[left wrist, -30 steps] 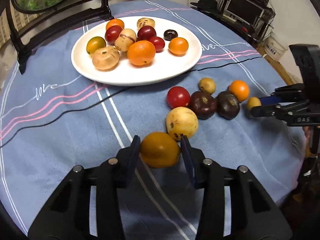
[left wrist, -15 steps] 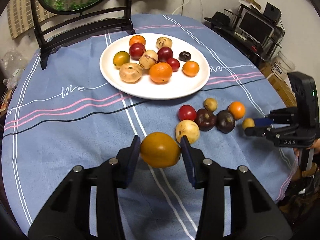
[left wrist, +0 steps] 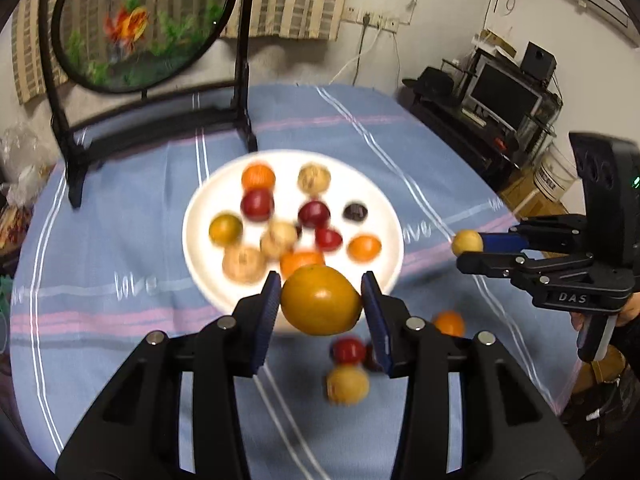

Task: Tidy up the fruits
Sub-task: 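Place the yellow-orange fruit on the plate with the left tool while the right tool places the small yellow fruit, then move both tools back toward the fruit pile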

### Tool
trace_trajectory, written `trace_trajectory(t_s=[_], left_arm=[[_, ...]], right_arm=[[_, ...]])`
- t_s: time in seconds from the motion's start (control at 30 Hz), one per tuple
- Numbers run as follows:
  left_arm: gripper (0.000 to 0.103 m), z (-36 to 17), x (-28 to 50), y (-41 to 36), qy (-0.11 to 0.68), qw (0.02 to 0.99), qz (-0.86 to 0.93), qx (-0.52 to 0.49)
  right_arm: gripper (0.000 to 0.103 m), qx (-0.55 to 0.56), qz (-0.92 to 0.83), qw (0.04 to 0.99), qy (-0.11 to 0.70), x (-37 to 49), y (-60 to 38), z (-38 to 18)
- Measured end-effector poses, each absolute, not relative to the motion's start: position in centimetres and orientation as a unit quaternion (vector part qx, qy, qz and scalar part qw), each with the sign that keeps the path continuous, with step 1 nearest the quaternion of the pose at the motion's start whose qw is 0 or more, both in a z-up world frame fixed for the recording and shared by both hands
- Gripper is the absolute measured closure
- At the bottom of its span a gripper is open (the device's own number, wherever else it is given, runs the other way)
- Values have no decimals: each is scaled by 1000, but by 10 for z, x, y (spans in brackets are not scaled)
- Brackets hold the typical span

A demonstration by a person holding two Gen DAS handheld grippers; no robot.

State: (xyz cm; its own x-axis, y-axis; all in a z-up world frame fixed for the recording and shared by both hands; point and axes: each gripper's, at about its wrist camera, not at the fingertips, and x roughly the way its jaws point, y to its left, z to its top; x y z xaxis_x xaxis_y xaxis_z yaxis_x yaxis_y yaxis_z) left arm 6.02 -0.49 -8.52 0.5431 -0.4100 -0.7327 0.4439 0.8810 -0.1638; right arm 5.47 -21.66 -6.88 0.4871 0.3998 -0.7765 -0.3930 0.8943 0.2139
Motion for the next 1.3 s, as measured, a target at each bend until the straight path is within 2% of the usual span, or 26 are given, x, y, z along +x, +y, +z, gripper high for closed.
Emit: trace_trajectory(t_s=[0.13, 0.5, 0.53, 0.57, 0.63, 0.67, 0.83, 1.07, 1.3], left_arm=[[61, -81, 93, -16, 410, 884, -222, 25], [60, -111, 140, -36, 423, 885, -170, 91], [60, -112, 142, -36, 424, 885, -169, 92], [60, -114, 143, -35, 426, 885, -167, 92], [52, -116, 144, -34, 426, 885, -166, 87], [47, -116, 144, -32, 425, 886, -163, 85], [46, -105, 141, -27, 415, 893, -158, 75], [34, -81, 112, -21, 393, 903, -156, 70], [31, -91, 54, -12, 411, 894, -164, 75]], right_arm=[[78, 0, 225, 868, 443, 100, -206, -62], [78, 10, 219, 842, 492, 180, -178, -109], [73, 10, 214, 840, 499, 184, -176, -111], [58, 11, 208, 839, 503, 189, -175, -113], [42, 22, 208, 845, 492, 189, -177, -108], [42, 25, 210, 848, 485, 189, -178, -105], [42, 15, 209, 857, 471, 182, -187, -92], [42, 22, 216, 867, 449, 138, -216, -65], [43, -24, 213, 854, 473, 53, -241, -87]])
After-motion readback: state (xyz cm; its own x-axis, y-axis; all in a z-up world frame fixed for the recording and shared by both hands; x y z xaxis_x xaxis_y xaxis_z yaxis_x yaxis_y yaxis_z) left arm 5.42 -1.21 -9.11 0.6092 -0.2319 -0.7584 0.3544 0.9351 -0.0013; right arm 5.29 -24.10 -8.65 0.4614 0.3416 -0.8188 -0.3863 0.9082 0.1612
